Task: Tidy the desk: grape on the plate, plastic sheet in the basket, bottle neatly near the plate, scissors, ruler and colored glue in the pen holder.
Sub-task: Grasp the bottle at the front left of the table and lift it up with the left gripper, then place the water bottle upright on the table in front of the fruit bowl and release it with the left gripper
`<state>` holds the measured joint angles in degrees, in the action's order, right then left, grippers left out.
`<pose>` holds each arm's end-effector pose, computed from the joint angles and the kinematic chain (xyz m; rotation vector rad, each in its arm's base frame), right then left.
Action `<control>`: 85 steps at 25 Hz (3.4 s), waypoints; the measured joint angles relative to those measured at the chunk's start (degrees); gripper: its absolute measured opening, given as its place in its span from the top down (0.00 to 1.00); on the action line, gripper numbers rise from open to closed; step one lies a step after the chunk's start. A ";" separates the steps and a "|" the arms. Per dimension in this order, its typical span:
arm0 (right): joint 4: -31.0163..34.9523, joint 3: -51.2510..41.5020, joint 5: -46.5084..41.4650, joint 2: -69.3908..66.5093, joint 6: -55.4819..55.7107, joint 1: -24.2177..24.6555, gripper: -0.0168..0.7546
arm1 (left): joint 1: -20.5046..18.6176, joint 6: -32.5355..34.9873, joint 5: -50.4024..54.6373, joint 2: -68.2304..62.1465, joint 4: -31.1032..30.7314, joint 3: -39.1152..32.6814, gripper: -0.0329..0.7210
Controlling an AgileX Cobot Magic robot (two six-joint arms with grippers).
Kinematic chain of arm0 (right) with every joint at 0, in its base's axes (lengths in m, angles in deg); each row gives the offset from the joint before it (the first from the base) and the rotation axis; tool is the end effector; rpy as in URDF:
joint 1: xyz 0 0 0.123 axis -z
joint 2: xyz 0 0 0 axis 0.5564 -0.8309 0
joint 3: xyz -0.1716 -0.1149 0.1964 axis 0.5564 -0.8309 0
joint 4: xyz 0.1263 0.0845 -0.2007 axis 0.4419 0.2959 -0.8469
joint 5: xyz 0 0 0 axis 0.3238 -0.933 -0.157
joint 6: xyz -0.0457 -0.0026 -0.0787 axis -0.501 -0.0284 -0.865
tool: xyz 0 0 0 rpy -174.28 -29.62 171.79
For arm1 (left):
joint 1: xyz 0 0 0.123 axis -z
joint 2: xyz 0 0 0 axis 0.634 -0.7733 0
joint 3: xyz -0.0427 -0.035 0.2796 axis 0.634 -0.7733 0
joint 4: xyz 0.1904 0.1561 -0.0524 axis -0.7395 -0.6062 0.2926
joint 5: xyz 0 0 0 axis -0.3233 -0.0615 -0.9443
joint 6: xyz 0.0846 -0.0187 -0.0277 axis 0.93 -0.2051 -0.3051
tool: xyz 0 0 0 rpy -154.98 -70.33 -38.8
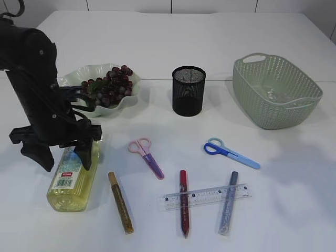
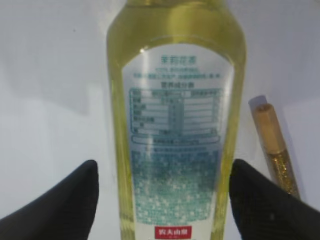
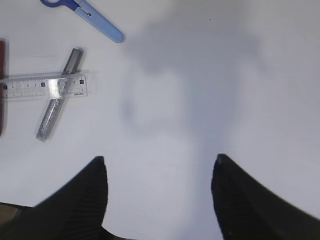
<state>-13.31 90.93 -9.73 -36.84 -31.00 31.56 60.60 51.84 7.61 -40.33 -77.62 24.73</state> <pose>0.2298 0.0147 0.3223 -0.1059 2.8470 0.0927 0.3365 -0.1356 0.1644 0.0728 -3.1302 0.0761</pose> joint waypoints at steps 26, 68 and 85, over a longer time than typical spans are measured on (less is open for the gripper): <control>0.26 0.00 0.21 0.00 -0.14 0.00 0.31 | 0.00 0.00 -3.78 -6.26 0.78 0.78 0.33; 2.30 0.00 0.00 0.00 -0.14 0.00 0.32 | 0.97 8.21 -37.07 33.45 -11.66 -34.69 0.38; 2.85 0.00 -0.35 0.00 -0.14 0.00 0.32 | -4.86 8.25 -92.52 28.38 -13.86 -48.82 0.38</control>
<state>-10.45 90.93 -10.07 -36.84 -31.14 31.56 55.74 60.09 -84.91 -11.95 -91.48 -24.09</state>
